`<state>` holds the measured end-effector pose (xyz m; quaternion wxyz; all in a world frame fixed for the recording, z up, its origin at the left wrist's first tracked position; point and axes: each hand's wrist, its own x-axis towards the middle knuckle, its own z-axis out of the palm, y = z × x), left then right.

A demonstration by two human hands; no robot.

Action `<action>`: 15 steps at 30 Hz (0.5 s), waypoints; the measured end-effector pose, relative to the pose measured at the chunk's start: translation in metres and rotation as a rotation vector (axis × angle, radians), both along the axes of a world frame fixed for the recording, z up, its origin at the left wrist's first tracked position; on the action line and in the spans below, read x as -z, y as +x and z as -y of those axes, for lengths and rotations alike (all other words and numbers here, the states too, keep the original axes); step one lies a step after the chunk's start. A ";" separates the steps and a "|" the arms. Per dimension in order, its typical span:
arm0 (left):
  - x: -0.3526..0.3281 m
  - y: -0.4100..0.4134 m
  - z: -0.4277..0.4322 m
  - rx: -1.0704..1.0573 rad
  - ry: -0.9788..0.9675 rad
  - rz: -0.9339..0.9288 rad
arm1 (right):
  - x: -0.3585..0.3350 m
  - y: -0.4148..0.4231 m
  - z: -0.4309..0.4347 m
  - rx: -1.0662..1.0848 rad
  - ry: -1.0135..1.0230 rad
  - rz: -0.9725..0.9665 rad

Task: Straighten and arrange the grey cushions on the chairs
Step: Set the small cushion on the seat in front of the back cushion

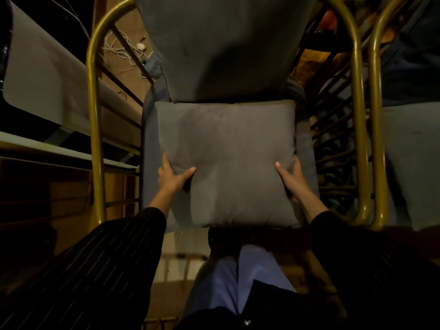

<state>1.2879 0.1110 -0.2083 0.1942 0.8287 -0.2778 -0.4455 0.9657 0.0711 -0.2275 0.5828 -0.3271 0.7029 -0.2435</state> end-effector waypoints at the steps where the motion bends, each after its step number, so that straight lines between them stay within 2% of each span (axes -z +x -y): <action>1: 0.000 -0.005 0.003 0.042 0.067 0.041 | 0.005 0.002 0.003 -0.032 0.013 -0.041; 5: -0.014 -0.037 0.015 0.149 0.145 0.197 | 0.021 0.008 0.014 -0.073 0.043 -0.221; 9: -0.012 -0.052 -0.008 0.352 0.035 0.320 | 0.018 0.011 0.012 -0.037 0.059 -0.206; 13: -0.009 -0.020 -0.019 0.270 -0.061 0.252 | 0.015 -0.009 0.001 0.081 0.063 -0.005; 15: -0.005 0.003 -0.013 0.133 -0.111 0.065 | 0.011 -0.020 0.005 0.157 0.133 0.107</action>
